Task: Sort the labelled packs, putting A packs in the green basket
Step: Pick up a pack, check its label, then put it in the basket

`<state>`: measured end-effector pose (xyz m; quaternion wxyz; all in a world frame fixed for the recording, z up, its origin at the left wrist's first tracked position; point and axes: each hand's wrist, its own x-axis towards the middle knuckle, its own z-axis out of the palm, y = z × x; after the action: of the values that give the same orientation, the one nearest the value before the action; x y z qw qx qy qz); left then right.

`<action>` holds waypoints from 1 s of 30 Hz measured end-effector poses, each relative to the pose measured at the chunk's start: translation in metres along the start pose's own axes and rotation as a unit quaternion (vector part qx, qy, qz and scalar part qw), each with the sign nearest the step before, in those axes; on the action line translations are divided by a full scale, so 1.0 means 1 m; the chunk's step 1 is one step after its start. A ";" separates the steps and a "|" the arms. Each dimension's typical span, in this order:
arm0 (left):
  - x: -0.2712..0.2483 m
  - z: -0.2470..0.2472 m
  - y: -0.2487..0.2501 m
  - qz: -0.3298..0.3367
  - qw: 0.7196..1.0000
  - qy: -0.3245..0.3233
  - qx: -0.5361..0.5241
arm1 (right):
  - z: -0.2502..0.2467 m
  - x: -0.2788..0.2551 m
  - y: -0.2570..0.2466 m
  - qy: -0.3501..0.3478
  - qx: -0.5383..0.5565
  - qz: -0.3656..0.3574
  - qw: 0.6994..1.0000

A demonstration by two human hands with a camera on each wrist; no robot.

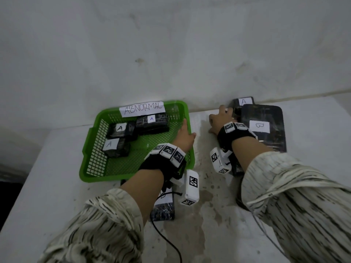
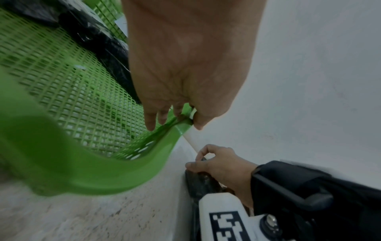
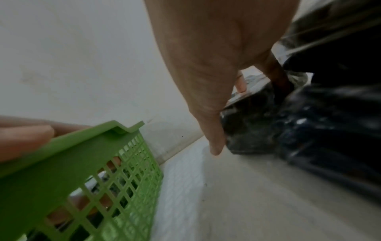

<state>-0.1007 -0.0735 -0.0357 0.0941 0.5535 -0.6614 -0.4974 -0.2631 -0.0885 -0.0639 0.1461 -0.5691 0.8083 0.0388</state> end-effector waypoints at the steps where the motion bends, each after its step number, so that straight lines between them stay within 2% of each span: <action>1: 0.001 0.000 0.000 -0.001 1.000 0.000 -0.001 | -0.002 -0.002 -0.003 0.012 0.016 0.016 1.000; 3: 0.003 -0.002 0.000 -0.004 1.000 -0.003 0.007 | -0.007 -0.007 -0.009 0.053 0.052 0.033 0.997; 7: 0.003 -0.010 0.003 -0.005 0.999 0.002 0.052 | -0.023 -0.017 -0.014 0.173 0.117 -0.024 0.978; 9: -0.001 -0.015 0.008 0.015 0.998 0.036 0.054 | -0.031 -0.023 -0.016 0.223 0.173 -0.058 0.957; 11: -0.007 -0.022 0.013 0.055 0.995 0.082 0.027 | -0.038 -0.032 -0.021 0.240 0.230 -0.099 0.938; 14: -0.016 -0.036 0.020 0.089 0.988 0.113 -0.046 | -0.042 -0.049 -0.033 0.221 0.281 -0.165 0.919; 20: -0.035 -0.056 0.023 0.050 0.957 0.101 -0.269 | -0.041 -0.092 -0.071 0.197 0.271 -0.269 0.903; 22: -0.043 -0.063 0.014 0.062 0.950 0.111 -0.284 | -0.038 -0.105 -0.081 0.186 0.266 -0.302 0.896; 24: -0.051 -0.071 0.003 0.073 0.956 0.117 -0.258 | -0.035 -0.117 -0.087 0.158 0.296 -0.319 0.886; 27: -0.066 -0.081 -0.009 0.094 0.956 0.120 -0.252 | -0.034 -0.135 -0.093 0.116 0.408 -0.300 0.855; 30: -0.084 -0.087 -0.012 0.113 0.951 0.099 -0.270 | -0.035 -0.147 -0.102 0.105 0.535 -0.216 0.810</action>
<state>-0.0032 -0.0510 0.0328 0.3608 0.4752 -0.5481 -0.5862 -0.1294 0.0014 0.0218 0.3460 -0.5612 0.5681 -0.4926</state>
